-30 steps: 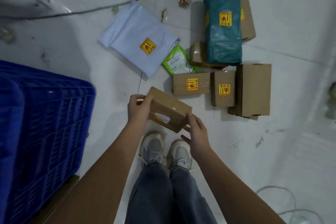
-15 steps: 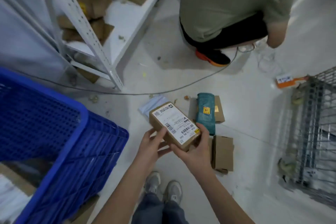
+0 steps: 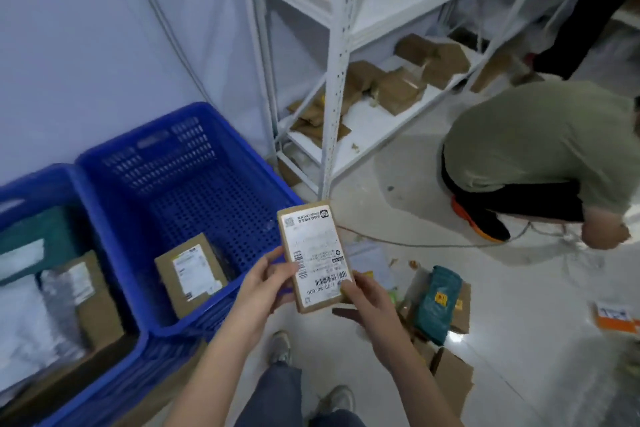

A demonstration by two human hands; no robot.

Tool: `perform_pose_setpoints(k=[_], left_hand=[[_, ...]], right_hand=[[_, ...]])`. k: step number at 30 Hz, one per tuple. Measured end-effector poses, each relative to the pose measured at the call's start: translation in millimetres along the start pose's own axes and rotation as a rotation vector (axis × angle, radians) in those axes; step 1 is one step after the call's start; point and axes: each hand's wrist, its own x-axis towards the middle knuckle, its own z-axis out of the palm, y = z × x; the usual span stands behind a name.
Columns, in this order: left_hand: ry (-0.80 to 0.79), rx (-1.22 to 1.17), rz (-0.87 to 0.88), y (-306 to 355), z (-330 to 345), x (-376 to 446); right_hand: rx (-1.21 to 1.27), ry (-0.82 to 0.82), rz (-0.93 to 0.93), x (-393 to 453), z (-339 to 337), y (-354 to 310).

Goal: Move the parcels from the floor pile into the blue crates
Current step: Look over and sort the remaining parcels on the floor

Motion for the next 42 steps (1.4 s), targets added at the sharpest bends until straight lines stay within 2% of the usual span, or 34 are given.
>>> perform_pose_setpoints(k=[3, 6, 7, 9, 11, 12, 15, 17, 19, 23, 26, 29, 32, 34, 38, 42], left_hand=[[0.131, -0.040, 0.028, 14, -33, -12], [0.292, 0.049, 0.109, 34, -72, -6], [0.287, 0.092, 0.113, 42, -85, -3], [0.166, 0.141, 0.044, 57, -106, 8], [0.061, 0.118, -0.016, 65, -121, 22], [0.058, 0.085, -0.017, 67, -126, 31], [0.185, -0.149, -0.029, 67, -130, 57], [0.261, -0.309, -0.032, 61, -126, 72], [0.261, -0.348, -0.048, 55, -117, 85], [0.277, -0.228, -0.165, 42, -102, 107], [0.357, -0.109, -0.280, 37, -108, 127], [0.267, -0.204, -0.309, 33, -112, 151], [0.210, -0.161, -0.295, 36, -108, 180], [0.277, -0.141, -0.317, 35, -105, 199], [0.421, -0.265, -0.380, 17, -108, 240], [0.470, -0.290, -0.464, -11, -114, 275]], right_hand=[[-0.123, -0.126, 0.001, 10, 25, -14], [-0.270, -0.243, -0.029, 30, 42, -32], [-0.323, -0.286, -0.037, 39, 48, -39], [-0.348, -0.336, -0.026, 58, 61, -51], [-0.267, -0.285, -0.023, 81, 78, -59], [-0.198, -0.221, -0.017, 93, 86, -62], [-0.008, -0.073, 0.076, 129, 112, -65], [-0.015, -0.111, 0.172, 145, 130, -62], [-0.066, -0.178, 0.246, 156, 147, -55], [-0.134, -0.211, 0.296, 180, 171, -49], [-0.295, -0.292, 0.289, 200, 172, -56], [-0.369, -0.336, 0.318, 223, 168, -58], [-0.467, -0.314, 0.331, 254, 167, -57], [-0.615, -0.314, 0.338, 274, 166, -54], [-0.937, -0.458, 0.314, 315, 169, -31], [-1.100, -0.477, 0.330, 332, 176, 1]])
